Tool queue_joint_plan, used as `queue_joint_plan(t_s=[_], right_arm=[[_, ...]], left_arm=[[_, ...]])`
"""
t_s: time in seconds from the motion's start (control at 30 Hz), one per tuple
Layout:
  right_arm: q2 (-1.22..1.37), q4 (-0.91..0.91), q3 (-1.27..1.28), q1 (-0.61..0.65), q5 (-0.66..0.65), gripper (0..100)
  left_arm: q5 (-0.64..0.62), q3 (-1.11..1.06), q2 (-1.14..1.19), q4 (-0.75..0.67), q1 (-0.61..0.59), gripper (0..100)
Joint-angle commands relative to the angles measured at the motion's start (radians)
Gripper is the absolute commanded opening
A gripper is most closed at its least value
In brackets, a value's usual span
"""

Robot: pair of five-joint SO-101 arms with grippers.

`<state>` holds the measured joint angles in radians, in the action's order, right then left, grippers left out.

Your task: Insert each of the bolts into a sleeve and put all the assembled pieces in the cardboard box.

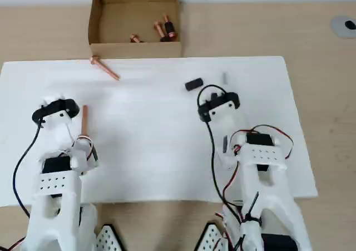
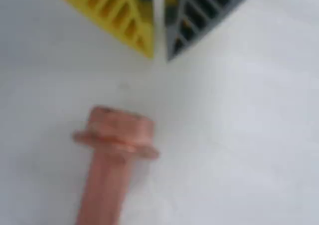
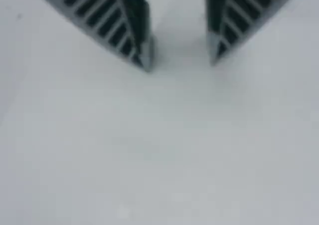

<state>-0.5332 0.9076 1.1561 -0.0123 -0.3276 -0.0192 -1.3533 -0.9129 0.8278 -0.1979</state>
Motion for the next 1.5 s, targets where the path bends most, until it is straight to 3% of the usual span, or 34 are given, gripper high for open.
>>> queue_joint_plan(t_s=[0.0,0.17,0.6,0.9,1.0,1.2,1.3,1.47], right_arm=[[0.012,-0.029,0.031,0.018,-0.052,10.5],[0.012,0.081,-0.108,0.013,-0.190,10.5],[0.013,0.631,-0.823,0.013,-0.249,10.5],[0.039,0.723,-0.972,0.015,-0.411,10.5],[0.111,0.763,-0.972,0.013,-0.411,10.5],[0.237,0.761,-0.992,-0.015,-0.367,10.5],[0.271,0.760,-1.020,-0.030,-0.347,10.5],[0.285,0.767,-1.029,-0.031,-0.342,10.5]], left_arm=[[0.003,0.003,-0.004,-0.008,-0.014,2],[0.003,0.003,-0.004,-0.008,-0.014,2],[0.000,0.003,-0.004,-0.008,0.005,2],[0.005,0.029,-0.004,-0.017,0.006,2],[0.012,0.216,0.005,0.038,0.017,2],[-0.068,0.872,0.122,0.370,0.063,6],[-0.155,1.114,0.354,0.404,0.083,7],[-0.391,1.461,0.931,0.439,0.087,6]])
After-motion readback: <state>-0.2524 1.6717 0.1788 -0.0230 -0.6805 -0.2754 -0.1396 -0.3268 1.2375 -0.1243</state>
